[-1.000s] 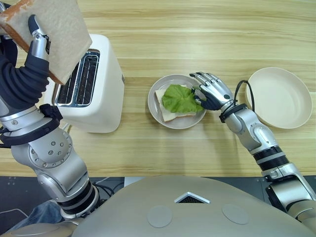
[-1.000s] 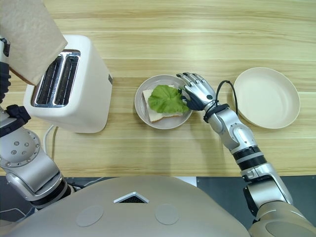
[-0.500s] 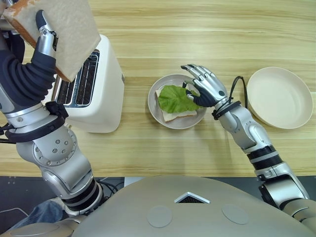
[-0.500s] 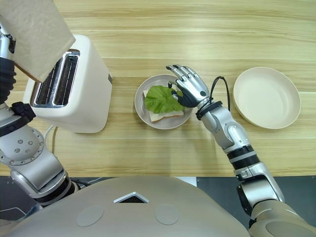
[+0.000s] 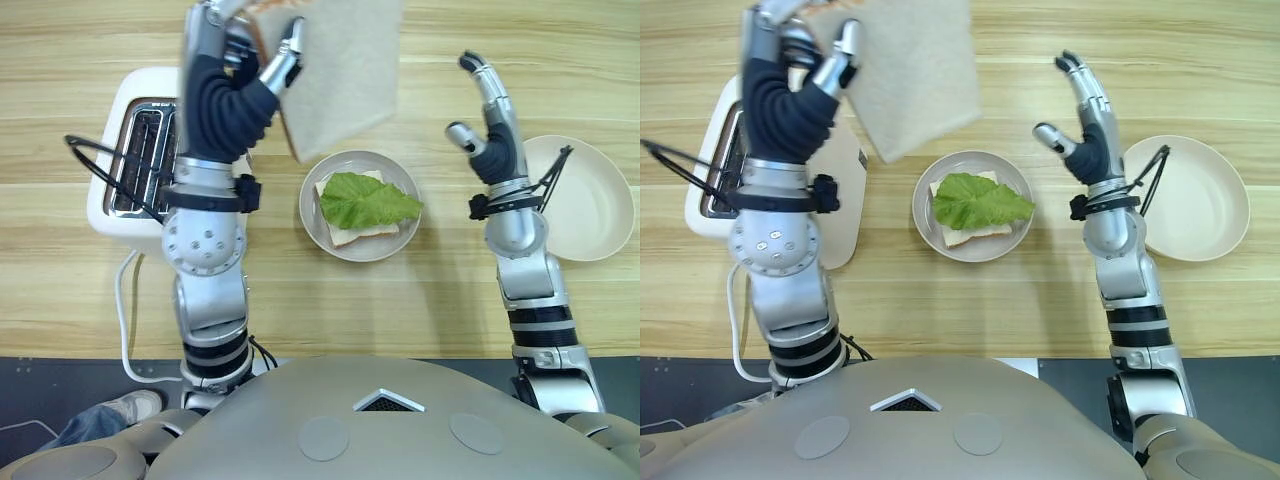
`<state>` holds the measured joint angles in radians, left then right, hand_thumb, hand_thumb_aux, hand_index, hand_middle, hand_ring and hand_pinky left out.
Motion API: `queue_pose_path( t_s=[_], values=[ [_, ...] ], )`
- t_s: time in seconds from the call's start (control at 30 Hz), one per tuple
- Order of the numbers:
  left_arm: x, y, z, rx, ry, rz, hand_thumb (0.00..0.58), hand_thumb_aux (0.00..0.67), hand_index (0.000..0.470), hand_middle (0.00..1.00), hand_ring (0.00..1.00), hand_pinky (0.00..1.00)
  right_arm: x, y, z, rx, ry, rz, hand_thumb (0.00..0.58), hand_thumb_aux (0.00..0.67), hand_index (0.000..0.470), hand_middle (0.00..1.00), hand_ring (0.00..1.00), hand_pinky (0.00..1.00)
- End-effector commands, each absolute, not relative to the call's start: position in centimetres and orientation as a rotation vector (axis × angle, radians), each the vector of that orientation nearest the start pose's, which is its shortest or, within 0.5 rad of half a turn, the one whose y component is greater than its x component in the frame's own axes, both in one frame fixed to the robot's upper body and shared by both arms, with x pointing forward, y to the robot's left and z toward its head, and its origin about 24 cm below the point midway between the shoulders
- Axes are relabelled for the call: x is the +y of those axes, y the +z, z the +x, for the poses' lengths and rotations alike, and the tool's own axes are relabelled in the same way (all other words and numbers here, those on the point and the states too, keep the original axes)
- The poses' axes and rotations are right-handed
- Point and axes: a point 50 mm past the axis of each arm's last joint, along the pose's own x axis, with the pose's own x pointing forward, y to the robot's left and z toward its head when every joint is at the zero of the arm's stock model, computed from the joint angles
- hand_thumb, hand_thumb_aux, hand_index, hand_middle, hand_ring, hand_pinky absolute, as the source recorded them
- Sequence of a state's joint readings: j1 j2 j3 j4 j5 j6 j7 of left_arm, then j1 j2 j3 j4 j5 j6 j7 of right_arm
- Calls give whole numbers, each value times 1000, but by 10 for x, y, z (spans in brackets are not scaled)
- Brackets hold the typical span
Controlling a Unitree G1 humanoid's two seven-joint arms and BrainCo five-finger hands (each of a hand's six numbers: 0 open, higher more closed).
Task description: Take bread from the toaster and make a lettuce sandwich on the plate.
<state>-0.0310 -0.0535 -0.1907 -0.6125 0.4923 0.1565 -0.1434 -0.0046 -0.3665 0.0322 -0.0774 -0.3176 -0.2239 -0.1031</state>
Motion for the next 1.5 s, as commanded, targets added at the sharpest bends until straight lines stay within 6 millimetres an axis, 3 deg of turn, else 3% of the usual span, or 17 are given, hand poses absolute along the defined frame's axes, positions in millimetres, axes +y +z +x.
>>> queue_pose_path(
  t_s=[0.03, 0.1, 0.17, 0.43, 0.83, 1.1, 1.3, 1.5],
  values=[
    [68, 129, 242, -308, -294, 179, 580, 670, 470, 1000, 1000, 1000, -223, 118, 245, -376, -161, -579, 0, 0, 0, 0, 0, 0],
    [63, 101, 247, -205, -342, 175, 580, 670, 470, 1000, 1000, 1000, -235, 128, 240, -403, -242, -583, 0, 0, 0, 0, 0, 0],
    [66, 85, 250, -154, -342, 177, 580, 670, 470, 1000, 1000, 1000, -237, 130, 237, -407, -255, -593, 0, 0, 0, 0, 0, 0],
    [71, 57, 255, -94, -311, 178, 580, 670, 470, 1000, 1000, 1000, -217, 118, 229, -415, -141, -690, 0, 0, 0, 0, 0, 0],
    [81, 49, 246, 10, -301, 170, 580, 670, 470, 1000, 1000, 1000, -162, 83, 208, -500, 192, -1017, 0, 0, 0, 0, 0, 0],
    [94, 42, 237, 142, -294, 235, 580, 670, 470, 1000, 1000, 1000, -152, 73, 202, -488, 262, -1057, 0, 0, 0, 0, 0, 0],
    [87, 27, 238, 200, -321, 238, 580, 670, 470, 1000, 1000, 1000, -139, 60, 195, -458, 356, -1067, 0, 0, 0, 0, 0, 0],
    [74, 24, 242, 190, -348, 191, 580, 670, 470, 1000, 1000, 1000, -134, 48, 192, -408, 428, -1112, 0, 0, 0, 0, 0, 0]
  ],
)
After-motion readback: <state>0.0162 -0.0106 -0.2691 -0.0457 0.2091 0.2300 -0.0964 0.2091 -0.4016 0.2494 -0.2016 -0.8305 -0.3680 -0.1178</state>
